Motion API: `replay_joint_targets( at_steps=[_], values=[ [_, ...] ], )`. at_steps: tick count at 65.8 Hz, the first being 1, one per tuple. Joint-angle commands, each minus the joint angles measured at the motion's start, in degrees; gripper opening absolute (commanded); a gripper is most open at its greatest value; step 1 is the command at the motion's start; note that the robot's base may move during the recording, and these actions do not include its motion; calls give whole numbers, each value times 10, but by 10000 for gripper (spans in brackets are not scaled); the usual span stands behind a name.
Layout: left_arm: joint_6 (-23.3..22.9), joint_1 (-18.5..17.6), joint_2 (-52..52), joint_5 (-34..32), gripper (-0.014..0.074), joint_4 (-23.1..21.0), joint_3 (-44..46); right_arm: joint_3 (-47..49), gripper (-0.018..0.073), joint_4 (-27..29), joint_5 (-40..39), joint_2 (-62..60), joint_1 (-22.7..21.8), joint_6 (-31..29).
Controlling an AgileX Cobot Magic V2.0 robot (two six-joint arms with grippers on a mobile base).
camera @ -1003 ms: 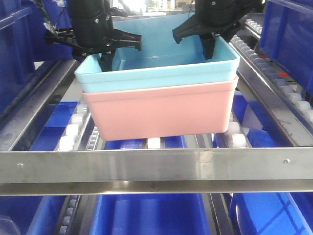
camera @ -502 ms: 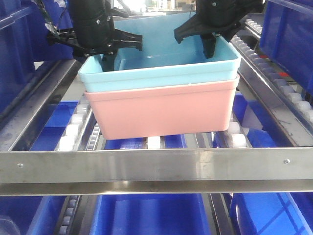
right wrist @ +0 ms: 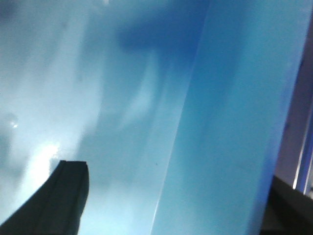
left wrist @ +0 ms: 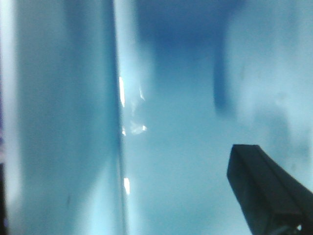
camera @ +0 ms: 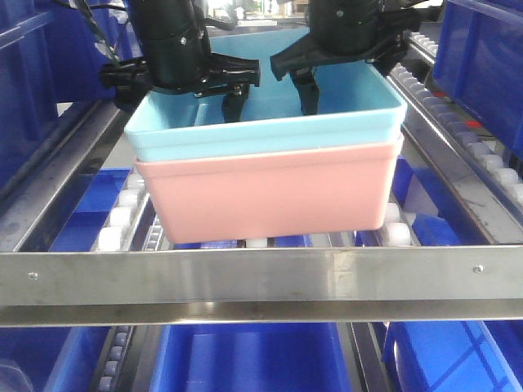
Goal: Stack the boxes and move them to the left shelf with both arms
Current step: 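Open both grippers to release the bins and lift them away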
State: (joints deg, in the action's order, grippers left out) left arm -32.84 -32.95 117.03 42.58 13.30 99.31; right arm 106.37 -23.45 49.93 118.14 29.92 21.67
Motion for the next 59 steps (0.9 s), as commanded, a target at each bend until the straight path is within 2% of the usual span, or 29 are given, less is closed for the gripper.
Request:
replay_joint_targets(
  at_steps=[1, 24, 46, 50, 54, 59],
  values=[
    [-5, -8, -48, -29, 537, -4, 17, 16, 580, -6, -25, -46, 4, -4],
    [-5, -8, -97, 2, 535, 34, 20, 16, 580, -10, -4, -91, 4, -4],
    [-5, -8, -159, 34, 531, 47, 20, 16, 572, -11, 29, -143, 4, -4],
    [-5, -8, -169, 36, 512, 49, 20, 16, 538, -11, 30, -153, 4, -4],
    [-5, -8, -180, 41, 463, 49, 20, 16, 467, -11, 31, -163, 4, -4],
    [-5, -8, -191, 52, 351, 49, 20, 16, 314, -11, 32, -177, 4, -4]
  ],
)
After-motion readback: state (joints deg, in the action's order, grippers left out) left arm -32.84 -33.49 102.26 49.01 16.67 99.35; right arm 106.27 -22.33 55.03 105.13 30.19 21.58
